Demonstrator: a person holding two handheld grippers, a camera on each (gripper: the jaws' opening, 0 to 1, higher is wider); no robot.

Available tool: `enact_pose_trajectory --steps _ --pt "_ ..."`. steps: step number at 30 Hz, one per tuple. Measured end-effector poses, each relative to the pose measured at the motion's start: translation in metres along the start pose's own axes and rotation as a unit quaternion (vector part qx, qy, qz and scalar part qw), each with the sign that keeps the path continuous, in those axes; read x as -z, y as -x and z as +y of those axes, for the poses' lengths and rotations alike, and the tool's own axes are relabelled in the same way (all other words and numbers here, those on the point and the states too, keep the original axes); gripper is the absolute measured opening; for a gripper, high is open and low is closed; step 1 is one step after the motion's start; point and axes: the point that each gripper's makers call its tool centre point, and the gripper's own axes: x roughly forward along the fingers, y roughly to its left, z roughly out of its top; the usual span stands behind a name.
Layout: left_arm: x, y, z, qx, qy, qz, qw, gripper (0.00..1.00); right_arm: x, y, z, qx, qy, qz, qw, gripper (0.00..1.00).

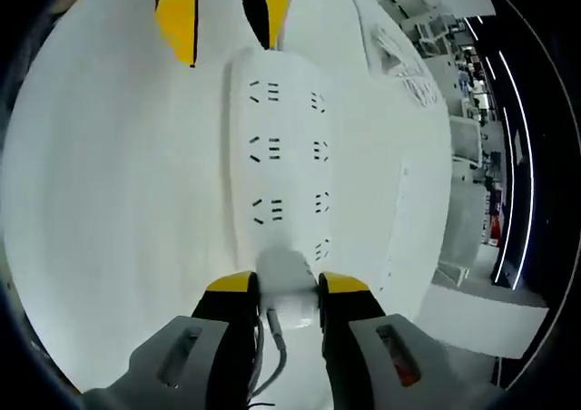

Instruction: Straighten the power strip on the desk, plug the charger into it

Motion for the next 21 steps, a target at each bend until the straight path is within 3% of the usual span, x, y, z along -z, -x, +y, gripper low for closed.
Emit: enact_pose_trajectory --steps 4,8,12,14,16,21 --pt "0.0007 -0.0013 -0.001 0.002 0.001 0.001 1.0 0.34 -0.0062 -0.0024 0.0017 -0.006 0.039 0.019 0.999 0.26" --pt "0.0016 -0.0027 -0.0022 0.005 0.003 0.002 1.0 0.34 -0.0081 -0.0043 0.0003 -0.016 0.052 0.033 0.998 0.26" --pt "0.0034 -0.0036 -0.0014 0.002 0.002 0.006 1.0 0.34 -0.0027 -0.0037 -0.0018 -0.029 -0.008 -0.005 0.9995 0.25" --pt "0.004 -0.004 -0.0017 0.003 0.003 0.007 1.0 0.34 -0.0023 -0.0033 -0.0022 -0.033 -0.02 -0.023 0.999 0.25" --pt "0.0044 -0.0044 -0.0021 0.004 0.001 0.008 1.0 0.34 -0.0022 -0.0037 -0.0022 -0.033 -0.018 -0.021 0.999 0.25" --pt "0.0045 -0.0056 -0.0053 0.007 -0.001 0.009 0.9999 0.34 -0.0096 -0.0065 0.0016 -0.044 0.067 0.04 0.996 0.25"
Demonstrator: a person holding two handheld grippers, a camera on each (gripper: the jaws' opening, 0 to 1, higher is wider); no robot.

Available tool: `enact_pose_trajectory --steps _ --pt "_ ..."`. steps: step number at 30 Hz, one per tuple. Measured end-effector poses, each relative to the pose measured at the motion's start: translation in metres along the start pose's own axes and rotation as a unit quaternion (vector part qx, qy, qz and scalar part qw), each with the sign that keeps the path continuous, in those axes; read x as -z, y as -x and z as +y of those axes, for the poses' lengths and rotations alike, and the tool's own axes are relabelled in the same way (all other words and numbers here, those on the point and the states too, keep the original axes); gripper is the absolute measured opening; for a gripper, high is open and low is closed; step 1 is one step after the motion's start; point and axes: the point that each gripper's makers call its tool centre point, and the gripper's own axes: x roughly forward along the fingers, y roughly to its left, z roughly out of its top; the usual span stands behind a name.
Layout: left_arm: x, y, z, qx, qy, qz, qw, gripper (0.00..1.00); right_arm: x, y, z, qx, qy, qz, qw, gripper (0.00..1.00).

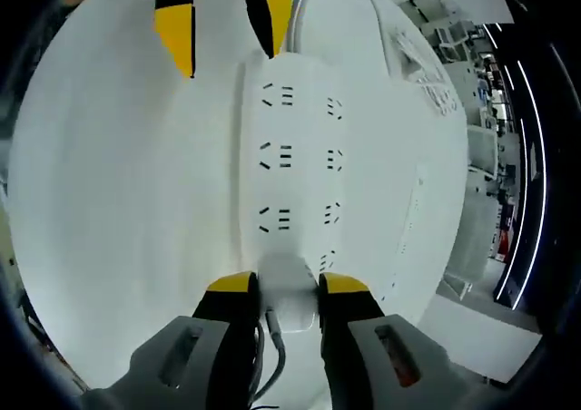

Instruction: Straighten the power strip on the desk, plug the charger into it

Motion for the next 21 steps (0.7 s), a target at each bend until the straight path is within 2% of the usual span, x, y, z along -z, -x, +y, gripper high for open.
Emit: enact_pose_trajectory --steps 2,3,6,8,9,11,12,13,15,18,20,21 --pt "0.0 -0.001 -0.002 0.003 -0.002 0.001 1.0 0.34 0.0 0.0 -0.001 -0.001 -0.023 -0.012 0.9997 0.25" --pt "0.0 -0.001 -0.002 0.004 -0.002 0.002 1.0 0.34 -0.001 0.0 -0.001 -0.001 -0.044 -0.03 0.9986 0.25" --pt "0.001 -0.001 -0.002 0.004 -0.002 0.002 1.0 0.34 0.008 -0.001 -0.003 -0.003 -0.087 -0.058 0.9945 0.25" --pt "0.001 0.0 -0.001 0.003 0.0 0.002 1.0 0.34 0.013 -0.002 -0.004 -0.003 -0.091 -0.059 0.9941 0.25" --pt "0.001 0.0 -0.001 0.003 0.0 0.002 1.0 0.34 0.014 -0.004 -0.004 -0.004 -0.089 -0.049 0.9948 0.25" --pt "0.0 0.0 -0.001 0.002 0.0 0.0 1.0 0.34 0.01 -0.004 -0.001 -0.008 -0.047 -0.029 0.9985 0.25" --pt "0.0 0.0 -0.002 0.004 0.001 -0.001 1.0 0.34 0.004 -0.003 -0.001 -0.009 -0.047 -0.039 0.9981 0.25" --pt "-0.001 0.0 -0.003 0.004 0.0 -0.001 1.0 0.34 0.006 -0.004 0.0 -0.01 -0.036 -0.027 0.9989 0.25" --pt "0.0 -0.002 -0.005 0.006 -0.005 0.001 1.0 0.34 0.006 -0.003 -0.001 -0.011 -0.044 -0.044 0.998 0.25" --pt "0.001 -0.003 -0.007 0.009 -0.006 0.004 0.9999 0.34 0.007 -0.003 -0.003 -0.01 -0.086 -0.091 0.9921 0.25" --pt "0.002 -0.003 -0.006 0.009 -0.005 0.005 0.9999 0.34 0.013 -0.004 -0.003 -0.015 -0.099 -0.092 0.9907 0.25" --pt "0.002 -0.003 -0.005 0.009 -0.004 0.006 0.9999 0.34 0.012 -0.004 -0.003 -0.016 -0.11 -0.102 0.9886 0.25"
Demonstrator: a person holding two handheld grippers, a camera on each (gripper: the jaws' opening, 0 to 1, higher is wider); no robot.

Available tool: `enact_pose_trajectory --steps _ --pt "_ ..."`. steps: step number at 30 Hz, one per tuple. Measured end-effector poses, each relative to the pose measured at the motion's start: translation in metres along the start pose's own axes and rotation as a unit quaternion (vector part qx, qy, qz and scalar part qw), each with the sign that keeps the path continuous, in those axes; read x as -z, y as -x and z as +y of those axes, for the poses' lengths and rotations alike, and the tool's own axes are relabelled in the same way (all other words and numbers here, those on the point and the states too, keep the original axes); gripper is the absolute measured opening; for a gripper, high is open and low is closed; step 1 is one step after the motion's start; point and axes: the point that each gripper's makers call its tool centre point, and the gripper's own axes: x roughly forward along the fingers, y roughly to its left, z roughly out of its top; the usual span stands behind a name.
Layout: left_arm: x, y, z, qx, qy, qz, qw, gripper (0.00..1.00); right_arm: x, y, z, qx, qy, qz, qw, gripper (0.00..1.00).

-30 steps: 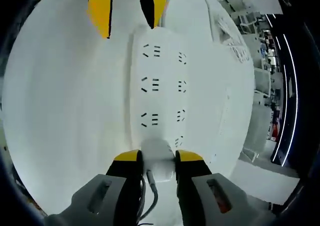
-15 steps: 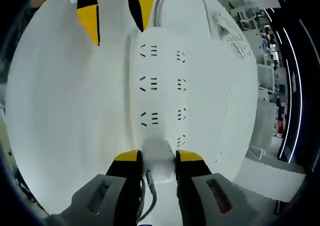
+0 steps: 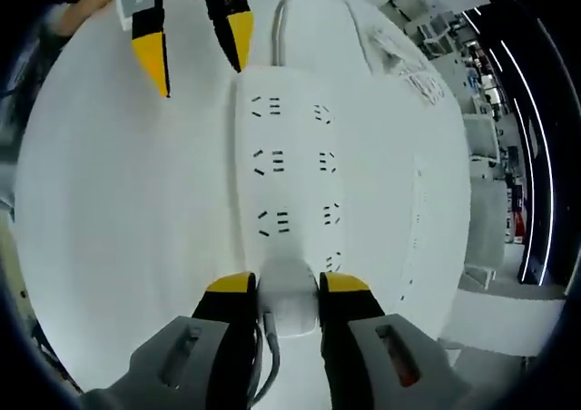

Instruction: Straighten the power strip on the desk, plug the charger into it

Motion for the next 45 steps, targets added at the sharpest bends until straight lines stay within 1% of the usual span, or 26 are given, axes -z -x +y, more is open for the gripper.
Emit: enact_pose_trajectory --steps 2,4,6,7,8,9,11,13,14,15,18,20,21,24,26,29,31,32,33,35,37,38,40,42,43,45 --pt "0.001 0.001 0.002 -0.003 0.002 0.001 1.0 0.34 0.0 0.0 -0.002 0.002 -0.009 -0.01 0.9999 0.25" --pt "-0.001 0.002 0.003 -0.005 0.003 -0.003 1.0 0.34 -0.001 -0.001 -0.002 0.007 -0.004 -0.01 0.9999 0.25" --pt "-0.003 0.002 0.001 -0.002 0.005 -0.006 1.0 0.34 -0.002 -0.002 -0.001 0.01 0.021 0.009 0.9997 0.25" --pt "-0.003 0.001 0.0 -0.001 0.003 -0.006 1.0 0.34 -0.001 -0.002 0.0 0.01 0.038 0.031 0.9988 0.25" --pt "-0.003 0.0 -0.002 -0.002 -0.002 -0.004 1.0 0.34 -0.004 -0.003 0.0 0.005 0.05 0.039 0.998 0.25" --pt "-0.003 0.0 -0.003 0.0 -0.006 -0.002 1.0 0.34 -0.002 -0.003 -0.001 -0.001 0.053 0.055 0.997 0.25" --pt "-0.002 -0.001 -0.005 0.004 -0.007 -0.001 1.0 0.34 -0.005 -0.004 -0.001 -0.01 0.041 0.037 0.9984 0.25" --pt "-0.002 -0.001 -0.005 0.005 -0.008 -0.001 1.0 0.34 -0.006 -0.004 -0.001 -0.017 0.017 0.004 0.9997 0.25" --pt "-0.002 -0.001 -0.004 0.003 -0.008 -0.001 1.0 0.34 -0.006 -0.004 -0.001 -0.019 0.009 -0.006 0.9998 0.25" --pt "-0.002 -0.001 -0.004 0.002 -0.008 0.0 1.0 0.34 -0.005 -0.004 -0.001 -0.024 -0.01 -0.019 0.9995 0.26" --pt "-0.001 -0.001 -0.002 0.001 -0.007 0.001 1.0 0.34 -0.005 -0.004 -0.003 -0.024 -0.02 -0.039 0.9987 0.26" --pt "-0.002 0.0 -0.002 0.001 -0.007 -0.001 1.0 0.34 -0.007 -0.005 0.001 -0.019 -0.012 -0.038 0.999 0.26" --pt "-0.003 0.0 -0.002 0.001 -0.007 -0.002 1.0 0.34 -0.006 -0.006 0.002 -0.013 0.006 -0.022 0.9997 0.26" --pt "-0.004 -0.001 -0.004 0.005 -0.007 -0.003 1.0 0.34 -0.003 -0.008 0.002 -0.01 0.036 0.02 0.9991 0.26" --pt "-0.004 -0.001 -0.004 0.004 -0.009 -0.002 0.9999 0.34 -0.003 -0.01 -0.002 -0.01 0.032 0.017 0.9993 0.26" --pt "-0.003 -0.003 -0.005 0.005 -0.009 -0.002 0.9999 0.34 -0.004 -0.011 0.003 -0.01 0.019 0.0 0.9998 0.27" --pt "-0.002 -0.004 -0.005 0.005 -0.009 0.0 0.9999 0.34 -0.004 -0.013 0.003 -0.022 0.015 -0.001 0.9996 0.27" --pt "-0.001 -0.004 -0.006 0.006 -0.009 0.002 0.9999 0.34 -0.004 -0.015 0.004 -0.035 0.015 0.002 0.9993 0.28" --pt "-0.001 -0.005 -0.006 0.007 -0.009 0.003 0.9999 0.34 -0.004 -0.021 0.006 -0.046 0.006 0.003 0.9989 0.29" --pt "0.0 -0.005 -0.005 0.006 -0.01 0.005 0.9999 0.34 -0.003 -0.02 0.002 -0.054 -0.002 0.0 0.9985 0.29" --pt "-0.001 -0.004 -0.004 0.003 -0.01 0.004 0.9999 0.34 -0.002 -0.019 0.001 -0.065 -0.017 -0.02 0.9975 0.29" --pt "-0.001 -0.004 -0.004 0.002 -0.009 0.003 0.9999 0.34 -0.003 -0.019 0.001 -0.07 -0.032 -0.038 0.9963 0.29" --pt "-0.001 -0.004 -0.005 0.003 -0.011 0.003 0.9999 0.34 -0.005 -0.019 0.001 -0.07 -0.044 -0.059 0.9949 0.29" --pt "-0.002 -0.005 -0.008 0.005 -0.015 0.003 0.9999 0.34 -0.005 -0.019 0.003 -0.064 -0.042 -0.062 0.9952 0.29" --pt "-0.002 -0.005 -0.009 0.007 -0.016 0.003 0.9998 0.34 -0.005 -0.019 0.003 -0.06 -0.039 -0.062 0.9955 0.29" --pt "-0.003 -0.005 -0.009 0.01 -0.015 0.002 0.9998 0.34 -0.006 -0.019 0.004 -0.042 -0.013 -0.061 0.9971 0.3"
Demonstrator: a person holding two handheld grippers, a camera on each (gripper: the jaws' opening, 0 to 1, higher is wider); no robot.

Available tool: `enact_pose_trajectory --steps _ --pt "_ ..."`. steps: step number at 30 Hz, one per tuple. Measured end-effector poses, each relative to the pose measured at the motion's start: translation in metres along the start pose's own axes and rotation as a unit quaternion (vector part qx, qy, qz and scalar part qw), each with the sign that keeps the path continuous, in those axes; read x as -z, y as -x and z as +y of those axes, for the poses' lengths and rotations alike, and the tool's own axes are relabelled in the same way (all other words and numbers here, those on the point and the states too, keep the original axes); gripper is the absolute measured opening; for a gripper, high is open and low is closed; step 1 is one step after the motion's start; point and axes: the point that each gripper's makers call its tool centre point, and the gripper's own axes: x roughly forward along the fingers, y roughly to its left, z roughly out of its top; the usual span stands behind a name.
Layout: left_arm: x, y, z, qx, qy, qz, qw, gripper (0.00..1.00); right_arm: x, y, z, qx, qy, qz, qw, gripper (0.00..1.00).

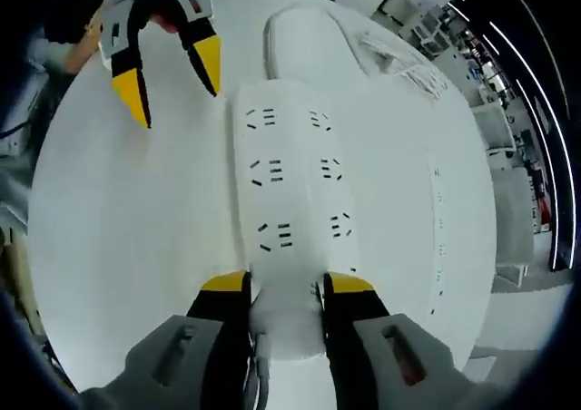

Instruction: Straighten the power strip on the desk, plug the charger into it

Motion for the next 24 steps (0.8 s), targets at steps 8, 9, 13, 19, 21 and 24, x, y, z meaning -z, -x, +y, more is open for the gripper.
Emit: enact_pose_trajectory --steps 8,9,13,19,21,24 --pt "0.001 0.001 0.002 -0.004 -0.001 0.0 1.0 0.34 -0.003 -0.002 0.003 0.051 0.037 0.037 0.9973 0.37" --pt "0.001 0.002 0.001 -0.003 -0.002 0.0 1.0 0.34 -0.004 0.002 0.004 0.054 0.034 0.038 0.9972 0.37" --pt "0.001 0.002 0.0 0.0 -0.002 -0.001 1.0 0.34 -0.003 0.017 0.004 0.066 0.025 0.057 0.9959 0.35" --pt "0.001 0.002 0.0 -0.001 -0.001 -0.001 1.0 0.34 0.005 0.029 0.003 0.087 0.019 0.081 0.9927 0.32" --pt "0.001 0.002 -0.002 0.001 -0.003 -0.001 1.0 0.34 0.005 0.029 -0.001 0.105 0.025 0.087 0.9903 0.27" --pt "0.001 0.002 -0.002 0.001 -0.004 0.0 1.0 0.34 0.006 0.027 0.0 0.104 0.05 0.113 0.987 0.26"
